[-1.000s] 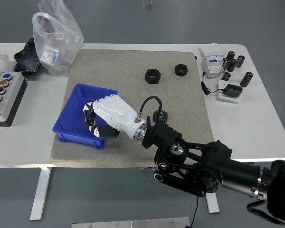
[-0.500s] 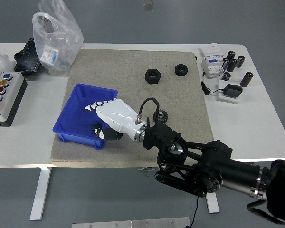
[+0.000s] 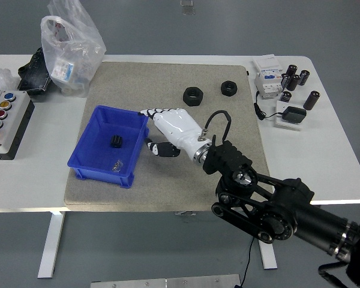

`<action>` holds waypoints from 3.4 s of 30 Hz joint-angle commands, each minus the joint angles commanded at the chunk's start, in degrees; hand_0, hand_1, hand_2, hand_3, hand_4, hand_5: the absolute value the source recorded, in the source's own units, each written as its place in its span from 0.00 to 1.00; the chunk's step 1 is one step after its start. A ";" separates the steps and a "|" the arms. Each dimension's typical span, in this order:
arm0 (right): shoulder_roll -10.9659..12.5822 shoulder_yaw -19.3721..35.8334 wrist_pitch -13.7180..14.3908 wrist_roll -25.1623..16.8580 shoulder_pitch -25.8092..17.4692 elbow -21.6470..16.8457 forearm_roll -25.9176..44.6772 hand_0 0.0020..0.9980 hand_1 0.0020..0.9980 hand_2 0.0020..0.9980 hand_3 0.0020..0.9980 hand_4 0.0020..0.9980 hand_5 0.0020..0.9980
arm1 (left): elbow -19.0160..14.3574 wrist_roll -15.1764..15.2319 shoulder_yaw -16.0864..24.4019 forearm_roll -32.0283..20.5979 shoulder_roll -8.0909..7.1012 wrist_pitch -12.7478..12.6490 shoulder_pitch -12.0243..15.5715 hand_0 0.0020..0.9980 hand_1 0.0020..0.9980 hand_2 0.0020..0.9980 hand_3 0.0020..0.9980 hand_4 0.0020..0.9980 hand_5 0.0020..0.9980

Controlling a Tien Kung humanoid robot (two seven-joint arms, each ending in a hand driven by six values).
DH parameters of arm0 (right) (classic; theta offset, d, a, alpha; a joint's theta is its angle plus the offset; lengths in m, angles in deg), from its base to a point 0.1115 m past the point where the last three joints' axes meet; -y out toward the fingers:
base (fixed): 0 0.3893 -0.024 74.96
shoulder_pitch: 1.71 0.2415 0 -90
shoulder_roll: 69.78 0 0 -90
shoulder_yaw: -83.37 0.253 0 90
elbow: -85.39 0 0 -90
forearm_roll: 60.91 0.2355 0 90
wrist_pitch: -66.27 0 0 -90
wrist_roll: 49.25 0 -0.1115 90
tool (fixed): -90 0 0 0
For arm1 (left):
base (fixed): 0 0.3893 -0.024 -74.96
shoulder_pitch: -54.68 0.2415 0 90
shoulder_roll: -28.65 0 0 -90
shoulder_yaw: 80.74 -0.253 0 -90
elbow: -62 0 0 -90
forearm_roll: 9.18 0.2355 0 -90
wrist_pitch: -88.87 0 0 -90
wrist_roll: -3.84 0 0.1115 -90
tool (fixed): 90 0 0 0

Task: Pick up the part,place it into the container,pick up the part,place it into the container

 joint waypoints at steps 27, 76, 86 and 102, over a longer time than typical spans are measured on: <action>5.37 1.29 -7.78 6.78 -4.04 2.37 -1.32 0.36 0.62 0.70 0.83 0.90 0.61 | 0.00 0.33 0.02 0.23 0.25 0.07 -0.18 0.66 0.55 0.56 0.70 0.62 0.23; -5.25 -18.70 5.71 -2.21 13.77 2.02 0.80 0.26 0.42 0.23 0.40 0.28 0.03 | 0.00 0.17 -0.69 -0.21 -0.15 0.11 -0.48 0.66 0.55 0.57 0.71 0.63 0.26; -5.25 -19.43 4.41 -1.92 13.09 4.16 2.29 0.27 0.43 0.26 0.76 0.59 0.21 | 0.00 0.30 -1.34 -0.69 -0.23 0.14 -0.68 0.66 0.55 0.57 0.71 0.63 0.26; -5.25 -19.52 4.54 -1.74 12.49 4.05 3.67 0.27 0.43 0.26 0.85 0.86 0.40 | 0.00 0.29 -1.55 -0.80 -0.23 0.17 -0.58 0.66 0.55 0.57 0.71 0.62 0.27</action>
